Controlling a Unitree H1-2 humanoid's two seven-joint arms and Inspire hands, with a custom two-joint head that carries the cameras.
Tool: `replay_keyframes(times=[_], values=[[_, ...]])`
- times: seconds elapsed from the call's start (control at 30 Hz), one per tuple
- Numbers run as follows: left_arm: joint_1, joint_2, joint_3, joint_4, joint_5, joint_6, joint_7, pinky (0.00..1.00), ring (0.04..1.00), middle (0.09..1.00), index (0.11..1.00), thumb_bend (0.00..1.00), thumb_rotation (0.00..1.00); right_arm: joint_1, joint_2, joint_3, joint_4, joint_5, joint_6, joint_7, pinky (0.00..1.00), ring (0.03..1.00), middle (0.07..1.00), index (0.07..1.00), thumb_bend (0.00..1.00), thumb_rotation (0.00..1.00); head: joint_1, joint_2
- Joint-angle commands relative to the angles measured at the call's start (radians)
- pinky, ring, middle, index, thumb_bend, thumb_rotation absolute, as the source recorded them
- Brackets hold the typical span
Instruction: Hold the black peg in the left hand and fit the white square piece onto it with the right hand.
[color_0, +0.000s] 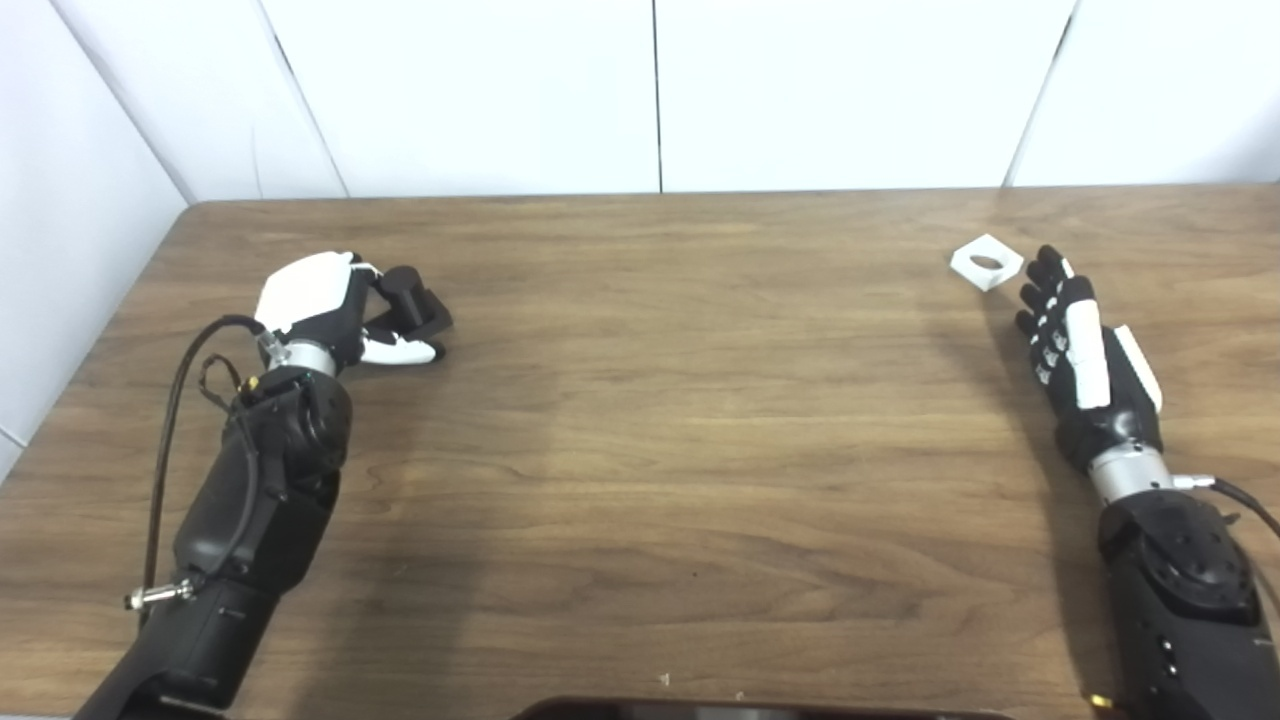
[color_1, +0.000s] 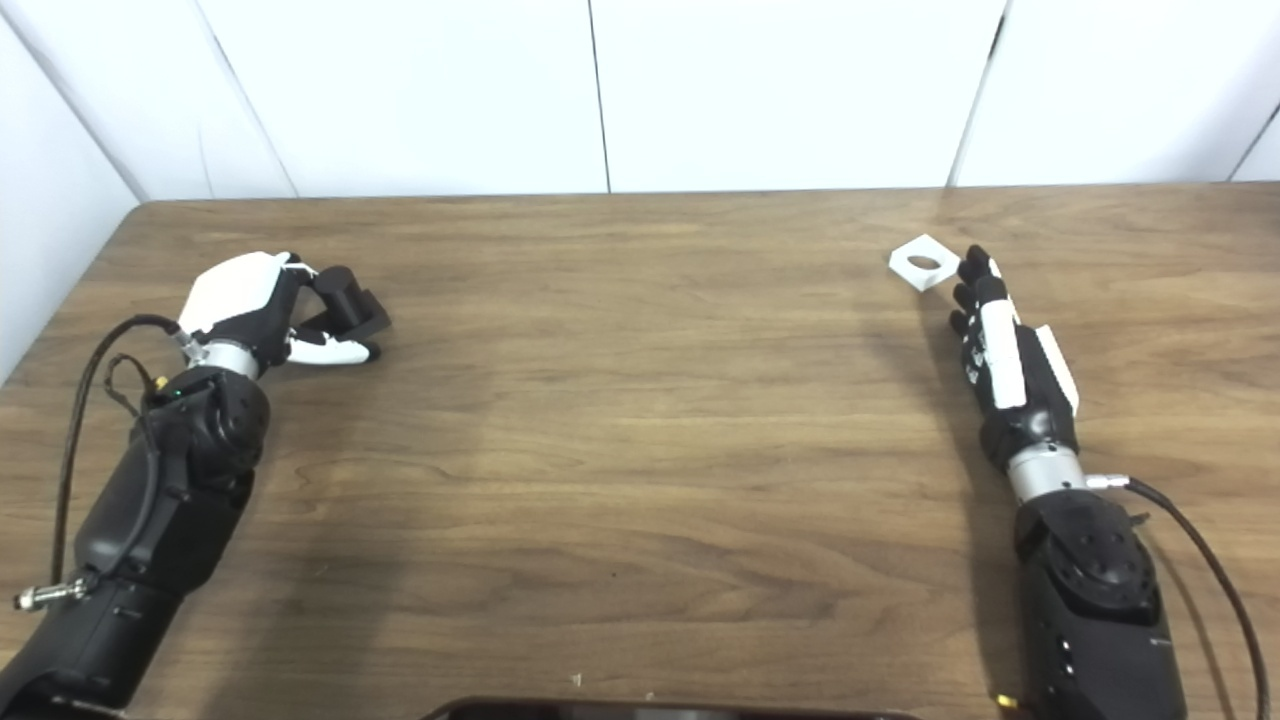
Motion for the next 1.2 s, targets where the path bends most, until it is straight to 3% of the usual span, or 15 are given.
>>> replay_keyframes(times=[0.0,0.93,0.97,1.0,1.17], values=[[-0.056,0.026,0.004,-0.005,0.008,0.000,0.041,1.00,1.000,0.961,0.701,0.82,0.39,0.024,-0.002,-0.003,0.007,0.016,-0.019,0.010,1.00,1.000,1.000,1.000,0.61,1.00,0.001,0.000],[-0.040,0.001,0.001,0.014,-0.040,-0.013,0.143,1.00,1.000,0.891,0.572,0.72,0.15,0.031,-0.021,-0.010,0.011,0.017,-0.024,0.015,1.00,1.000,1.000,1.000,0.64,1.00,0.000,-0.001],[-0.039,0.000,0.001,0.013,-0.043,-0.015,0.146,1.00,1.000,0.890,0.524,0.60,0.10,0.030,-0.023,-0.010,0.012,0.016,-0.023,0.015,1.00,1.000,1.000,1.000,0.65,1.00,0.001,-0.002],[-0.038,0.000,0.001,0.013,-0.045,-0.017,0.150,1.00,1.000,0.890,0.508,0.56,0.09,0.030,-0.025,-0.010,0.012,0.016,-0.022,0.015,1.00,1.000,1.000,1.000,0.65,1.00,0.002,-0.001],[-0.036,0.003,-0.008,0.013,-0.048,-0.019,0.153,1.00,1.000,0.889,0.491,0.52,0.07,0.030,-0.026,-0.011,0.009,0.014,-0.017,0.013,1.00,1.000,1.000,1.000,0.65,1.00,0.002,-0.001]])
